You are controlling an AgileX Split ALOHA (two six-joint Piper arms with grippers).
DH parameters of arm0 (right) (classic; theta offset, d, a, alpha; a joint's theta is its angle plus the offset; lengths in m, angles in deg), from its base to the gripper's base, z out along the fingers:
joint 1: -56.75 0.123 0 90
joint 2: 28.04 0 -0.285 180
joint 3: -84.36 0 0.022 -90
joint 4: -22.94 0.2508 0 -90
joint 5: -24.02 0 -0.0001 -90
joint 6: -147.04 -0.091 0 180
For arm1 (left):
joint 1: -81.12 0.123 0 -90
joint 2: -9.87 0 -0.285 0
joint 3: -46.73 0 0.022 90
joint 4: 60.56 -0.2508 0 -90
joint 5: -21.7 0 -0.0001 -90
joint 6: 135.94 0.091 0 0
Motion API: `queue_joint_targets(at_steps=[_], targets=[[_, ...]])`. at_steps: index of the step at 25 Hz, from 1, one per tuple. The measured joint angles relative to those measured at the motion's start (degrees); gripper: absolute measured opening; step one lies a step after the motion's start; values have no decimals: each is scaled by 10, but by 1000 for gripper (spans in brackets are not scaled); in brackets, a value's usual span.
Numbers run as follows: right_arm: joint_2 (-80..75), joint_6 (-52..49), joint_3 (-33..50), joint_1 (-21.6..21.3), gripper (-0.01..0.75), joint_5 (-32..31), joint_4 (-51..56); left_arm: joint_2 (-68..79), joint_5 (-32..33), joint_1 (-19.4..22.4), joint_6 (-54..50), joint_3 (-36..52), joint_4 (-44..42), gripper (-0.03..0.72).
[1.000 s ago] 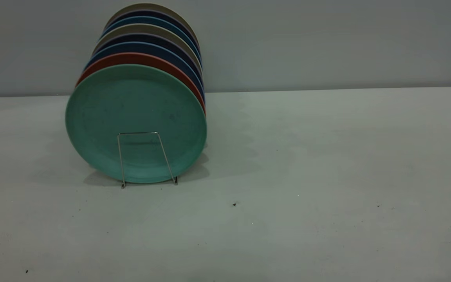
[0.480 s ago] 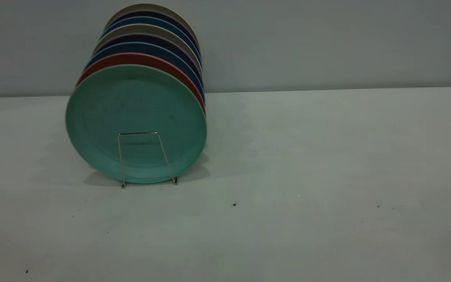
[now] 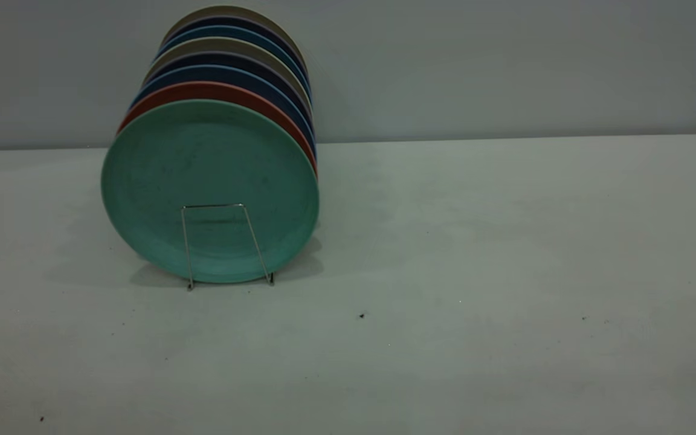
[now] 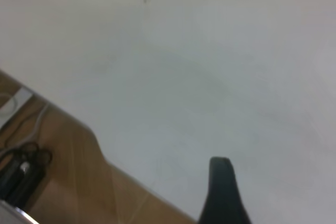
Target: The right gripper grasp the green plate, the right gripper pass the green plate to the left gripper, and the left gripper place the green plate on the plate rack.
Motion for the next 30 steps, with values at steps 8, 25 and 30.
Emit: queue_joint_targets(at_steps=[8, 25, 30], targets=[[7, 1, 17, 0, 554, 13, 22, -7, -4, 0, 8, 95, -10, 497], [7, -3, 19, 0, 554, 15, 17, -7, -17, 0, 8, 119, -10, 497], [7, -3, 19, 0, 554, 15, 17, -7, -17, 0, 7, 119, -10, 497]])
